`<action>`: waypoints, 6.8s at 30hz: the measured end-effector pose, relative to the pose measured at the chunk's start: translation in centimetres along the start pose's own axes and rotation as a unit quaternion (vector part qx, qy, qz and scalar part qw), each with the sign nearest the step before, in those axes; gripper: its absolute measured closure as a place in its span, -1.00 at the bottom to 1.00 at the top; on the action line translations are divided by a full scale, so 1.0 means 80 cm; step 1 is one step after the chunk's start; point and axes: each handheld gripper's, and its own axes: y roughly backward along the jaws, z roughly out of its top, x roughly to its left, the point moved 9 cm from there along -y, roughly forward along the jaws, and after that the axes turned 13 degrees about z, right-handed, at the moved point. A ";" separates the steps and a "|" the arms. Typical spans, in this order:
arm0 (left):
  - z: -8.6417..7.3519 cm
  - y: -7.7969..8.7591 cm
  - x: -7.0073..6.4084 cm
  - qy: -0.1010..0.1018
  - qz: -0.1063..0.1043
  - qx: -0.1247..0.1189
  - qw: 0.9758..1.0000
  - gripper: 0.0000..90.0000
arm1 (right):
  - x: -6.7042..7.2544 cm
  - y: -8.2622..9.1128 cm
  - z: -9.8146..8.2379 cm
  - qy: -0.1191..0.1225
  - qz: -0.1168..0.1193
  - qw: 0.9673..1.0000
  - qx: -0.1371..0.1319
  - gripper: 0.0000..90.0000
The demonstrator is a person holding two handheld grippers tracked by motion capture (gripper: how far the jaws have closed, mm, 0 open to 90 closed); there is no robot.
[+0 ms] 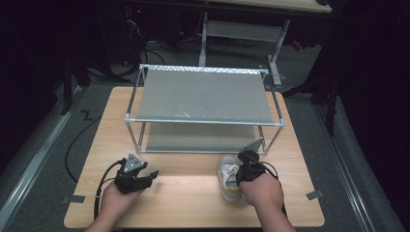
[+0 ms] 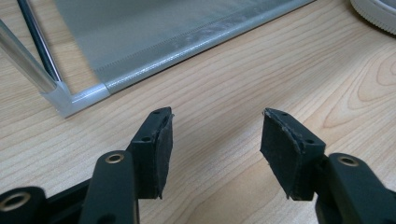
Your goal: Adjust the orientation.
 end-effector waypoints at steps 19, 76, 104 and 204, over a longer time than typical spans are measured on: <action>-0.001 0.000 -0.001 -0.014 0.007 0.003 1.000 -0.03 | -0.003 0.033 0.007 0.037 -0.020 0.998 -0.047 0.83; -0.002 0.000 0.002 -0.010 0.006 0.004 1.000 -0.05 | 0.007 0.016 0.115 0.030 -0.017 0.984 -0.177 0.72; -0.002 -0.001 0.000 -0.014 0.006 0.007 1.000 -0.06 | 0.015 0.036 0.103 0.040 0.011 0.981 -0.188 0.41; 0.111 -0.072 -0.263 0.014 0.009 -0.025 1.000 0.99 | -0.076 0.008 0.011 0.205 0.100 0.887 -0.400 1.00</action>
